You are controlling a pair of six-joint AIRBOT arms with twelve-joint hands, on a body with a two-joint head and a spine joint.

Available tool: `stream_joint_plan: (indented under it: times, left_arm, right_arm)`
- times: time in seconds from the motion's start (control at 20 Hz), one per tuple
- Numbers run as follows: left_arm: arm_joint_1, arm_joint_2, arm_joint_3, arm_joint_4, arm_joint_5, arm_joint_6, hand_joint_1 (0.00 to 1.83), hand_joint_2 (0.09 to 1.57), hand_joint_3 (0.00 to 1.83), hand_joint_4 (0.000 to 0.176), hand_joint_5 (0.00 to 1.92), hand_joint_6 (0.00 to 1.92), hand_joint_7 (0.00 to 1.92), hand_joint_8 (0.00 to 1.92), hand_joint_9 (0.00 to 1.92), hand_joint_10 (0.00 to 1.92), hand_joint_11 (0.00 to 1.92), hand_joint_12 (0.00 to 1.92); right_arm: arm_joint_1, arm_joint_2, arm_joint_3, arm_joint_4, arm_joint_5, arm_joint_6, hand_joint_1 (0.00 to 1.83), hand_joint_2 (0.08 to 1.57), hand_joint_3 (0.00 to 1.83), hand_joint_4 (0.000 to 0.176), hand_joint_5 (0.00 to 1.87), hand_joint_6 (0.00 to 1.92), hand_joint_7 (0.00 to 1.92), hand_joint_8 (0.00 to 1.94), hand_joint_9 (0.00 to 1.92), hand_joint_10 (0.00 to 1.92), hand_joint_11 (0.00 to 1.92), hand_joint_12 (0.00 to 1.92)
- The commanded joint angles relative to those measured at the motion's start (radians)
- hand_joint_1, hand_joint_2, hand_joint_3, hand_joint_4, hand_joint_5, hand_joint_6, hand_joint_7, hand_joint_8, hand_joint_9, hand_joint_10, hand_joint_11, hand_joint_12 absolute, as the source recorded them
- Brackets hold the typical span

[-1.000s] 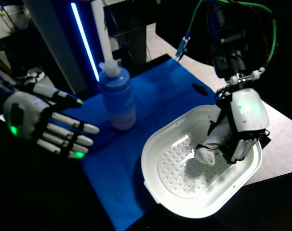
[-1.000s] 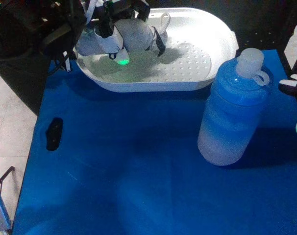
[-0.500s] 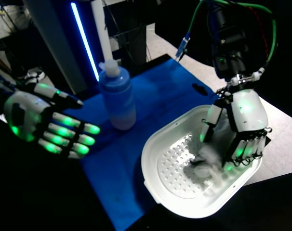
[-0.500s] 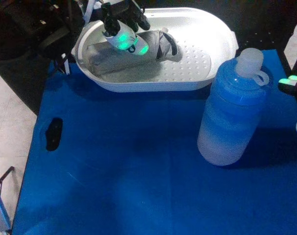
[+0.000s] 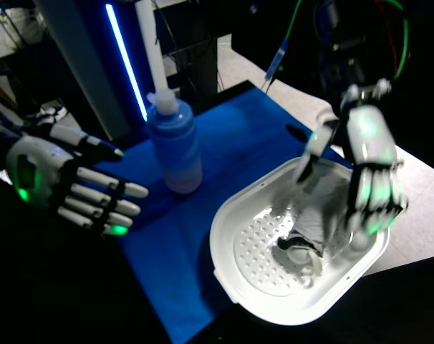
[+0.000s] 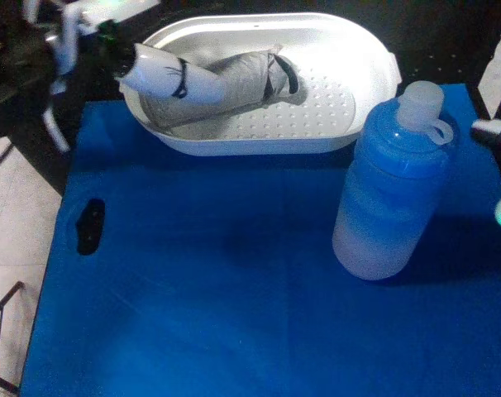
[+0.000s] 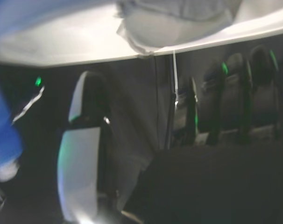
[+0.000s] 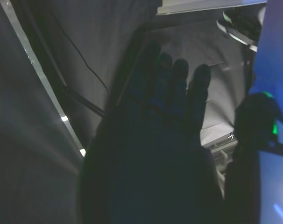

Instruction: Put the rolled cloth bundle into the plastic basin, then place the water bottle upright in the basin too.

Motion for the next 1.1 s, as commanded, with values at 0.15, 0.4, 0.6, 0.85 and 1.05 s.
stream_joint_plan:
  times: [0.15,0.4,0.6,0.85,1.05]
  left_arm:
    - [0.115,0.149,-0.15,-0.141,-0.339,0.018,0.37,0.9,0.0,0.176,0.0,0.0,0.0,0.0,0.0,0.0,0.0,0.0]
    - [0.35,0.338,-0.367,-0.27,-0.578,0.065,0.34,0.87,0.0,0.176,0.0,0.0,0.0,0.0,0.0,0.0,0.0,0.0]
    - [0.532,0.406,-0.496,-0.359,-0.807,0.065,0.37,0.84,0.0,0.176,0.0,0.0,0.0,0.0,0.0,0.0,0.0,0.0]
    - [0.678,0.378,-0.56,-0.473,-0.972,0.064,0.51,0.82,0.0,0.176,0.0,0.0,0.0,0.0,0.0,0.0,0.0,0.0]
    - [0.708,0.375,-0.571,-0.498,-0.99,0.059,0.59,0.83,0.0,0.176,0.0,0.0,0.0,0.0,0.0,0.0,0.0,0.0]
  right_arm:
    - [0.05,0.008,-0.003,-0.035,0.137,0.026,0.67,1.01,0.0,0.176,0.0,0.0,0.0,0.0,0.08,0.0,0.0,0.48]
    - [0.127,-0.01,-0.005,-0.084,0.137,0.04,0.75,0.88,0.0,0.176,0.02,0.0,0.0,0.0,0.07,0.0,0.0,0.61]
    - [0.176,-0.042,-0.004,-0.111,0.137,0.052,0.81,0.86,0.0,0.176,0.04,0.0,0.0,0.0,0.08,0.0,0.0,0.66]
    - [0.231,-0.107,0.027,-0.118,0.15,0.071,0.95,0.87,0.0,0.176,0.05,0.0,0.06,0.0,0.14,0.0,0.0,0.86]
    - [0.263,-0.164,0.053,-0.109,0.153,0.09,0.95,0.9,0.01,0.176,0.04,0.0,0.09,0.0,0.17,0.01,0.0,0.93]
